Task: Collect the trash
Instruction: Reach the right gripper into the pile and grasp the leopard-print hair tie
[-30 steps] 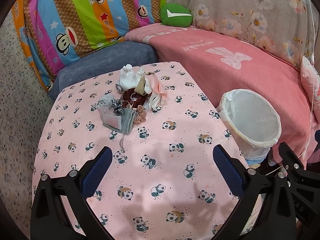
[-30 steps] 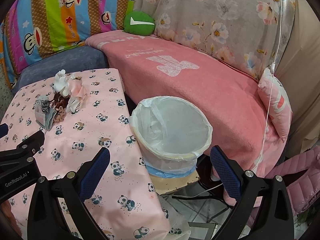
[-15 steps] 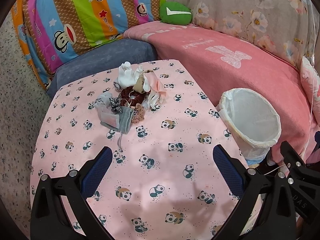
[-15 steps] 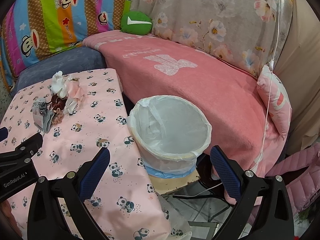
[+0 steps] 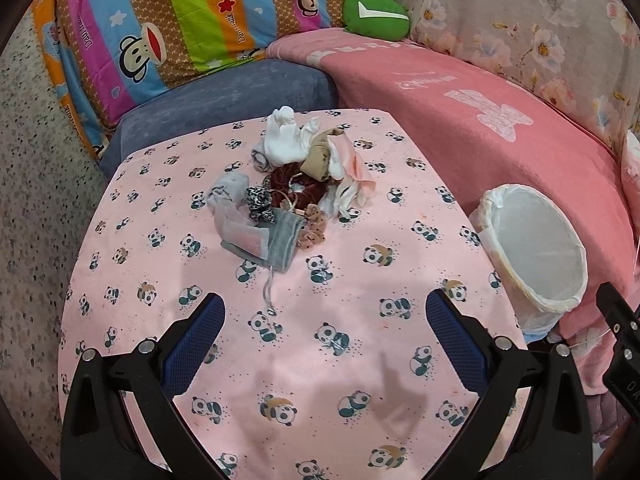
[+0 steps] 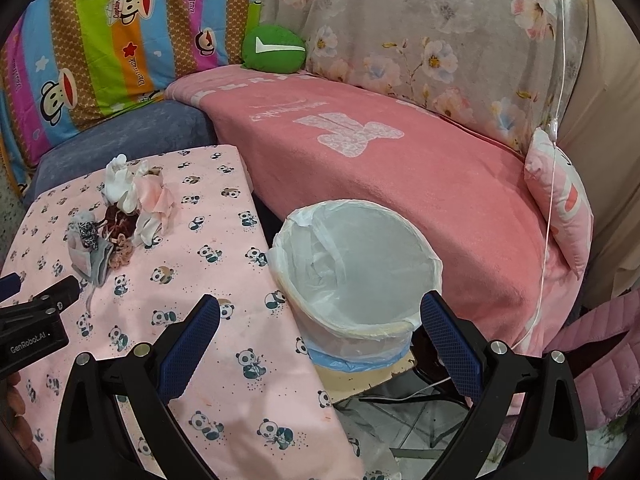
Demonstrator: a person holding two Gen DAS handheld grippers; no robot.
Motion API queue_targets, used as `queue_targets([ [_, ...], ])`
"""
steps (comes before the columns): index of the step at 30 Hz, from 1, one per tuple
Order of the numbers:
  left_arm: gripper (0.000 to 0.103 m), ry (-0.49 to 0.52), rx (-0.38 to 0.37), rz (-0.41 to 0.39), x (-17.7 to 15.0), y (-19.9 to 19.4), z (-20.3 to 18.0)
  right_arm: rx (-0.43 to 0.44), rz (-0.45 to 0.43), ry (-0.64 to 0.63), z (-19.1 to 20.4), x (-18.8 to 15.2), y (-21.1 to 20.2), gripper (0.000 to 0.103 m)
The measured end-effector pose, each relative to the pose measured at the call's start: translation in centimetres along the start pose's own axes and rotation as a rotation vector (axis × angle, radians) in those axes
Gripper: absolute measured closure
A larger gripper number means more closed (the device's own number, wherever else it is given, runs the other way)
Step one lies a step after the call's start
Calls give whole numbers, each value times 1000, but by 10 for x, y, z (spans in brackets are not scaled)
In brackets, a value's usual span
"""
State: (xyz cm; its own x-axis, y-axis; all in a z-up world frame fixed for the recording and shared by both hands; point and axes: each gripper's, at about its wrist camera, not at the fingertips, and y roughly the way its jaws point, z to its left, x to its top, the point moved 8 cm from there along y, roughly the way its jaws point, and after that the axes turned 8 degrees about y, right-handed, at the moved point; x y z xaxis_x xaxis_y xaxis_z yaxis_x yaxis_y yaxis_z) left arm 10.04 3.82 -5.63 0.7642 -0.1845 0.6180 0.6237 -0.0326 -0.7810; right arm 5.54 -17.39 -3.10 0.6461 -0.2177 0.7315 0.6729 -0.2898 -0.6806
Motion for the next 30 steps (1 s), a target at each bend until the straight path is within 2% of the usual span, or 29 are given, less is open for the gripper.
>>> queue_targets([
  [4,7,0,41,9,1,15,24,23,8,8,14,5,11,5],
  [7,7,-21,41,27,1,28,42,32,9,8,25,8,18,5],
  [15,7,-99,2,71,-2,66,86,62,19,9,57,11,39,5],
  [23,8,-127,-48,93,4,99,100,103,43,-37,97,7,60,5],
  [28,18,-160,-84,103,8,119,104,128,50,-65,122,6,70,5],
  [30,29,-176,-114,109,9,126,105,141,57,-73,132,6,74,5],
])
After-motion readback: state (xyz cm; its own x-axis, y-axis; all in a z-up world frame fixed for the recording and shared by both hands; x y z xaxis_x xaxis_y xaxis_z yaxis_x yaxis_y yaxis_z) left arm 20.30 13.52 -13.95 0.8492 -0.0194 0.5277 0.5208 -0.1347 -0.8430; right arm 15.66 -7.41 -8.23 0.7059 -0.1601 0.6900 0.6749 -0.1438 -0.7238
